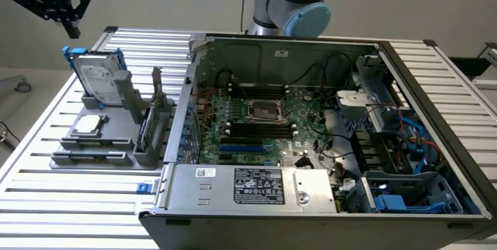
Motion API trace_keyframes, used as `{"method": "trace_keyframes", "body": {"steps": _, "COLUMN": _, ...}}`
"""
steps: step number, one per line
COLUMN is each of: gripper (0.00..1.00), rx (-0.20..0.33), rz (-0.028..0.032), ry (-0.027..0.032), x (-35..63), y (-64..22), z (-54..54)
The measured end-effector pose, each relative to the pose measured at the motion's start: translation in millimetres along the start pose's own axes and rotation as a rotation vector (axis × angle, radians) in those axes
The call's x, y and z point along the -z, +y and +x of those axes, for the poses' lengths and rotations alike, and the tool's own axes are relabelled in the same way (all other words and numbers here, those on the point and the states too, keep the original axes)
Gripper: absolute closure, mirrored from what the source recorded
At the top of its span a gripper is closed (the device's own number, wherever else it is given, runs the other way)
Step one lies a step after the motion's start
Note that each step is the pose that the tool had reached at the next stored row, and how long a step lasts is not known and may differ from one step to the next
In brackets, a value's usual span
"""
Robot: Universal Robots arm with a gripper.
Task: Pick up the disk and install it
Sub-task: 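Pick up the disk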
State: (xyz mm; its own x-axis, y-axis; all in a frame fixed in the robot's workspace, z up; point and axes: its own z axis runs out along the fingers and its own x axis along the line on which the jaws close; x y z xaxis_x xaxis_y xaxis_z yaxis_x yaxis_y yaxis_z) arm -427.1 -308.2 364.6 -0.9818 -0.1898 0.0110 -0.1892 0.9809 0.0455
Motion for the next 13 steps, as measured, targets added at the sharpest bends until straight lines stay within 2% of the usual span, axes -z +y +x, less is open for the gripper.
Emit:
{"method": "trace_keyframes", "body": {"steps": 4, "gripper": 0.89, "rx": 0.072, "rz": 0.0016, "ry": 0.0036, "x": -2.3, "y": -0.2, "z": -0.1}}
{"method": "trace_keyframes", "body": {"steps": 7, "gripper": 0.89, "rx": 0.126, "rz": 0.0064, "ry": 0.0067, "x": -3.1, "y": -0.1, "z": 0.0}}
{"method": "trace_keyframes", "body": {"steps": 13, "gripper": 0.89, "rx": 0.216, "rz": 0.0296, "ry": 0.0135, "x": -4.0, "y": -0.2, "z": 0.0}}
